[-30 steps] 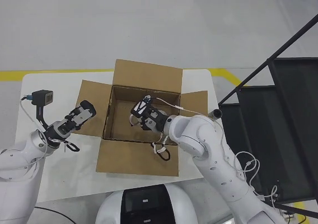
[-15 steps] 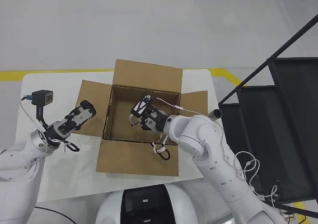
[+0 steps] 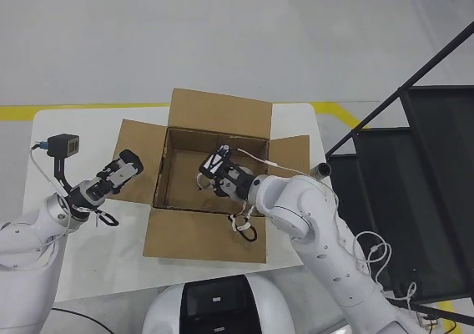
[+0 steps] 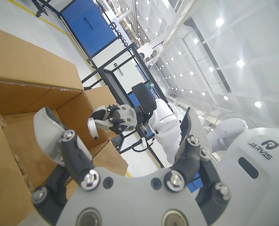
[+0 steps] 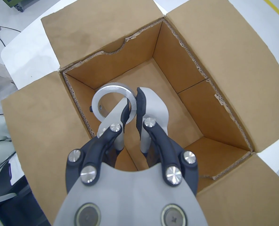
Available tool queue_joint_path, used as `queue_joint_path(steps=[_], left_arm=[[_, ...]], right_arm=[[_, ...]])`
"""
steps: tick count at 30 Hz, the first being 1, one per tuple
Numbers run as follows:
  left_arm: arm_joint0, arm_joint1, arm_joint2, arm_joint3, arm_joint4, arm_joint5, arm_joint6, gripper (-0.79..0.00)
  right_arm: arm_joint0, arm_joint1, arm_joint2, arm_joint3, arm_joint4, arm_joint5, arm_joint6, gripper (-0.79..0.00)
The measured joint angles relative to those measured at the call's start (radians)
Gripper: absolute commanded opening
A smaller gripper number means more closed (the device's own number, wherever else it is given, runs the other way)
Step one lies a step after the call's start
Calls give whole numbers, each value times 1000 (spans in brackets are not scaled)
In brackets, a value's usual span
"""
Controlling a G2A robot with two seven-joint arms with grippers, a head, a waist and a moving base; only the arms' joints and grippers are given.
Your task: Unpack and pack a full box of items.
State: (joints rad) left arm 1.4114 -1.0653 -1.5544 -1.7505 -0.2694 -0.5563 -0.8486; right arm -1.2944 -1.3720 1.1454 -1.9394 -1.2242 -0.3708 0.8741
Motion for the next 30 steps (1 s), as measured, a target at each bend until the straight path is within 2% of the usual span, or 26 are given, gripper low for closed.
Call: queue_joint_path(steps=[5, 9, 15, 18, 26, 30], left_arm=[[0, 0, 0, 0, 0, 0, 0, 0], [0, 0, 0, 0, 0, 0, 0, 0], [0, 0, 0, 0, 0, 0, 0, 0], [0, 0, 0, 0, 0, 0, 0, 0], [0, 0, 0, 0, 0, 0, 0, 0], [0, 0, 0, 0, 0, 0, 0, 0]], right_arm=[[-188, 35, 142, -189, 11, -89, 37, -785], [-377, 59, 315, -277, 65, -158, -58, -785], [-588, 79, 544, -261, 171, -275, -244, -785], [-638, 89, 621, -221, 187, -350, -279, -785], [-690, 109, 717, -168, 255, -545, -398, -785], [-714, 118, 701, -161, 181, -597, -363, -785]])
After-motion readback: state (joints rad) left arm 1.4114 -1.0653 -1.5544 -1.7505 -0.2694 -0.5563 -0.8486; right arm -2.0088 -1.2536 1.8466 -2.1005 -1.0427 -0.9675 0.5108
